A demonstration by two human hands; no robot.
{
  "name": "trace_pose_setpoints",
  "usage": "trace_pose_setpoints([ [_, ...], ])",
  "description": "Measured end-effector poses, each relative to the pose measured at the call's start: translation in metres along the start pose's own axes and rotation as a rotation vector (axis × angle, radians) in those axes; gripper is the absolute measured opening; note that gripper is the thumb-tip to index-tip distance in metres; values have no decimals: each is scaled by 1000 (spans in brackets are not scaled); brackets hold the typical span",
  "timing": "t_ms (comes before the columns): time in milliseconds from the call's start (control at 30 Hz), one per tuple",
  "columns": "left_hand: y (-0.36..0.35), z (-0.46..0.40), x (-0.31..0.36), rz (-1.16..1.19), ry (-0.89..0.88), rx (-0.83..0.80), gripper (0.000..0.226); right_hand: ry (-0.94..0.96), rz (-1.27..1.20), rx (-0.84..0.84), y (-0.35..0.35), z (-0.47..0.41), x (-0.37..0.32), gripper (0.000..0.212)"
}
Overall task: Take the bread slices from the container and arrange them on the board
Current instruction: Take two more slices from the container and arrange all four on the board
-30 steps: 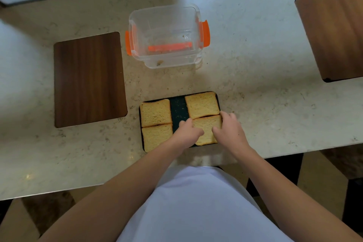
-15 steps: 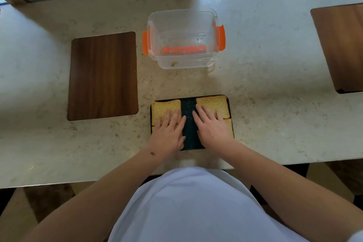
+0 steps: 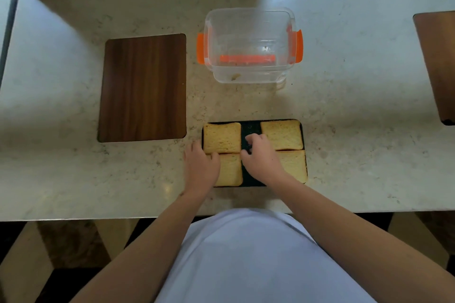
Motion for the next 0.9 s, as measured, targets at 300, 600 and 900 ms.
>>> trace_pose_setpoints([
  [300,-2,-15,-12,164,158,-182,23,-249,-136,-31,-17,-20,-3,48],
  [600,-13,-11,5,97,64,-137,39,-271,-99,1,-5,-23,7,46],
  [900,-18,-21,7,197,167,-143,23,-277,-139,1,-6,-24,9,48],
])
Point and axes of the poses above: each hand's wrist, its own z-axis away from the middle knuckle, its own y-axis out of the back of the hand, x = y × z, the point moved 2 cm from there along -z, towards the middle knuckle, and after that the axes turned 8 degrees about x, right-handed, at the moved point
